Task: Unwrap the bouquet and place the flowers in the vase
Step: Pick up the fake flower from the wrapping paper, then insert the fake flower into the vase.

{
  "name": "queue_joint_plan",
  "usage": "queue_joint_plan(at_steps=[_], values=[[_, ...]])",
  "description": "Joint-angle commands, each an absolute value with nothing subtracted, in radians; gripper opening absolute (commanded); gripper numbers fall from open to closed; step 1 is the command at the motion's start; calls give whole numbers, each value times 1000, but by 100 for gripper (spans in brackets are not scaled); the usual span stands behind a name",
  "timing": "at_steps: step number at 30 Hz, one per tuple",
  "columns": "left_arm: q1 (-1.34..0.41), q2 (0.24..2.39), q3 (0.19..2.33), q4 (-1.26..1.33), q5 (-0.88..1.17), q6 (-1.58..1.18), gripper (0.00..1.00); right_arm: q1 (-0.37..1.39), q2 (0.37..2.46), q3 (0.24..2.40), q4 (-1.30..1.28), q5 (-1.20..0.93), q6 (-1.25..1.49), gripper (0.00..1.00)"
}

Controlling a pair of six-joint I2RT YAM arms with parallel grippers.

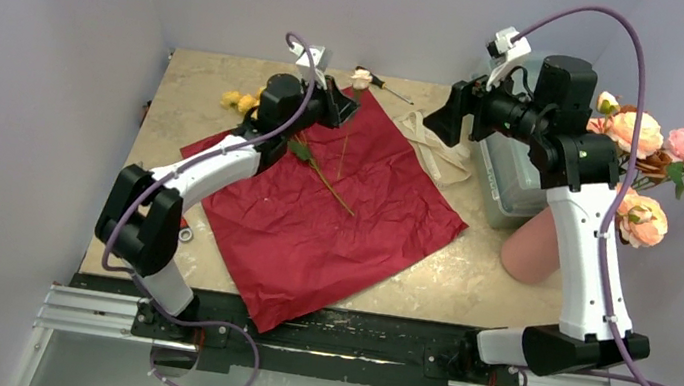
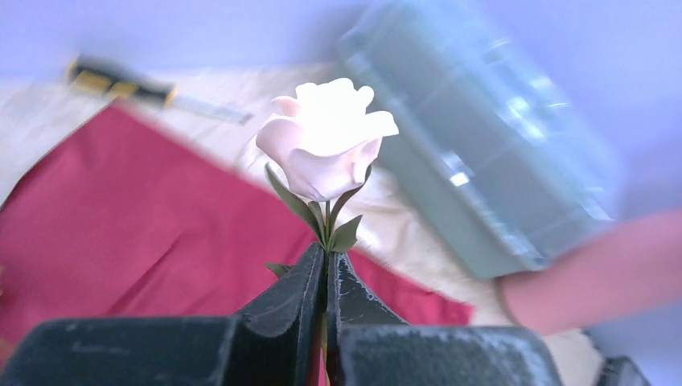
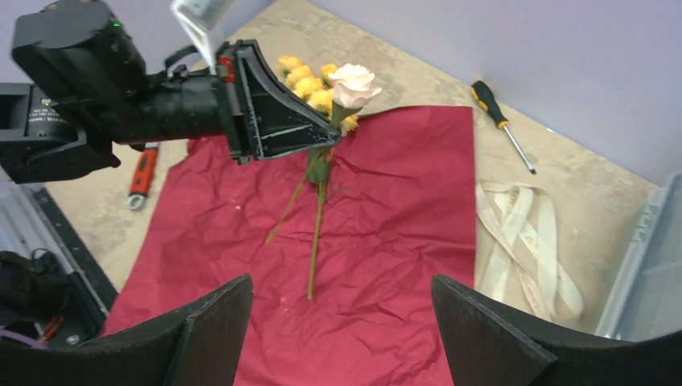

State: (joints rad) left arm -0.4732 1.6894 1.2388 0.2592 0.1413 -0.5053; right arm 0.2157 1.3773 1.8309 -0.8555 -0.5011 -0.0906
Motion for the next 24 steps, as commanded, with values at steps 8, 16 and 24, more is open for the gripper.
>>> queue_joint_plan(at_steps=[8,16,24], values=[[-484,1629,1192,1000,686,-824,0,222,1410,1846,-709,-776,67,76],[-530,1636,1223,1049,780,-846,0,240,1451,1877,-659,-845,120,69],[-560,1633,1240,1067,803,-857,0,253,1469,1877,-623,-875,157,55]])
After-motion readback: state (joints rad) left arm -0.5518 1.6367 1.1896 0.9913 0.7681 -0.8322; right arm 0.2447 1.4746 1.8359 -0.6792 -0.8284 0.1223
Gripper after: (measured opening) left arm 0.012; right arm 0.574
